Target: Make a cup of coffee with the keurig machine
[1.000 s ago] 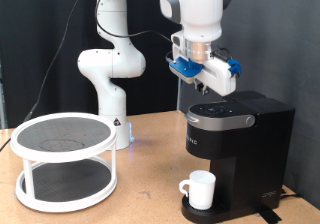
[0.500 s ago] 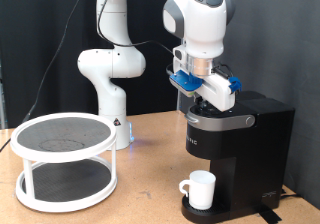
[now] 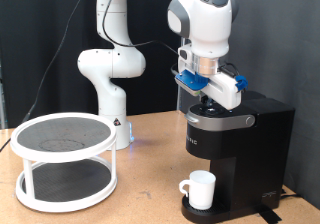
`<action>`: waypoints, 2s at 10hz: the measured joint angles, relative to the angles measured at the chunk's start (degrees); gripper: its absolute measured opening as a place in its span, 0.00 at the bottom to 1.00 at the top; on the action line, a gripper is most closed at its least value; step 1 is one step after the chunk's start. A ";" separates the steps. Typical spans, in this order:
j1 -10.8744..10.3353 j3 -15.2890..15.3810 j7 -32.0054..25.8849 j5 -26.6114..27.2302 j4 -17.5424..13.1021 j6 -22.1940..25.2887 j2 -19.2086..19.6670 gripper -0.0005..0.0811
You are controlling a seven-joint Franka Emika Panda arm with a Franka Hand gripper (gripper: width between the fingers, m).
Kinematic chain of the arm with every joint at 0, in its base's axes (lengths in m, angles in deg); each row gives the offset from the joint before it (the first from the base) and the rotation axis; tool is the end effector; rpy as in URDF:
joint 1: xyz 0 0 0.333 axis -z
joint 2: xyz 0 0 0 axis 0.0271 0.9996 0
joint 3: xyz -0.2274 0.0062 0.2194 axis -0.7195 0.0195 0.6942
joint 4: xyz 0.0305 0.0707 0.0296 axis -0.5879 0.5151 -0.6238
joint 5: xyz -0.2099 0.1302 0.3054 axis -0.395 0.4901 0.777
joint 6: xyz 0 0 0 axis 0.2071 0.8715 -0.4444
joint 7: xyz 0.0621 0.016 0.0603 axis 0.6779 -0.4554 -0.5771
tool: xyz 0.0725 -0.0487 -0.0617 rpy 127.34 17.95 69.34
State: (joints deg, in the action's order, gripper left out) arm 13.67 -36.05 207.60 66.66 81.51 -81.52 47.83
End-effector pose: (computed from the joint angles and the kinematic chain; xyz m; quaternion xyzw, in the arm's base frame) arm 0.5205 0.1004 0.4238 0.4610 -0.8694 -0.1597 0.0783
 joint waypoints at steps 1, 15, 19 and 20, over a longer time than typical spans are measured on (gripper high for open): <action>-0.02 0.13 0.03 0.07 0.02 0.23 0.01 0.01; 0.32 -0.04 6.00 -0.42 -0.09 1.68 -0.07 0.01; 0.86 -0.23 5.47 -0.15 -0.17 1.71 -0.06 0.01; 0.97 -0.26 3.84 1.05 -0.24 1.85 -0.21 0.01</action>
State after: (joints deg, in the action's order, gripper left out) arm 14.65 -36.31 211.43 67.71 81.27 -79.66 47.62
